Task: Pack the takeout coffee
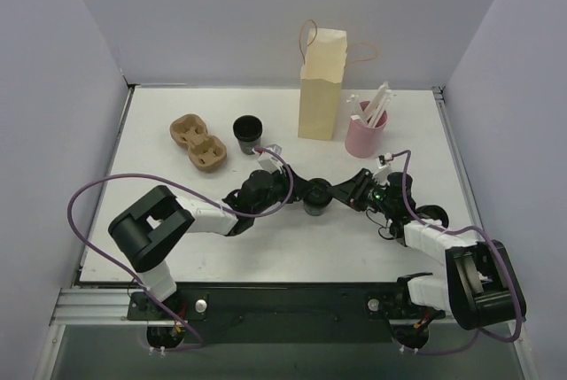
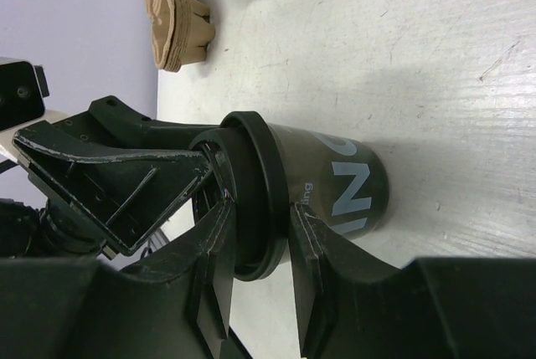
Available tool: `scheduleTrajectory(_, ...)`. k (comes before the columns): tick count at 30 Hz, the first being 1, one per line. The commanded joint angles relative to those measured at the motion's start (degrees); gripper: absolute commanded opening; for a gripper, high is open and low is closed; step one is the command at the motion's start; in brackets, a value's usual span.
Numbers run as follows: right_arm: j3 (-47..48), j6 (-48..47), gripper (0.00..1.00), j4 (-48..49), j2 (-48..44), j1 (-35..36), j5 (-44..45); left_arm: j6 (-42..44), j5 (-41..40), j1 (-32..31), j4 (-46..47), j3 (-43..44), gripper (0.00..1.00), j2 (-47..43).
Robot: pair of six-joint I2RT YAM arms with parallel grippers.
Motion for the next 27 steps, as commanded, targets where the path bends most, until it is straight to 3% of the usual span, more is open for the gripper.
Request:
scheduleTrajectory(1,-3.3,-6.5,0.22,-22.7,2.4,2.6,14.1,5.2,-0.3,-1.0,-33.1,-7.7,0.44,10.0)
scheduleTrajectory(9,-4.1,-2.5,0.14,-22.0,3.0,8.2,19.2,4.9,-0.4,-1.0,-33.0,-7.8,0.44,9.5)
scheduleTrajectory(15,-7.5,4.6,0.15,-19.2,2.6,12.0,25.8,4.9,-0.3,-0.6,-33.7,-6.9,0.45,8.4)
scheduleTrajectory(20,-8.7,6.6,0.21,-15.6,4.3,13.8,24.9,5.0,-0.1,0.0,-33.3,-6.6,0.45,9.1)
scheduleTrajectory(23,-6.9,5.2,0.24,-14.7,-1.0,13.8,21.8,6.8,-0.3,0.5,-33.4,-6.6,0.45,8.6)
scheduleTrajectory(27,1.0,2.3,0.28,-24.3,-13.4,12.9,18.6,9.4,0.3,1.0,-33.4,-6.7,0.44,8.8)
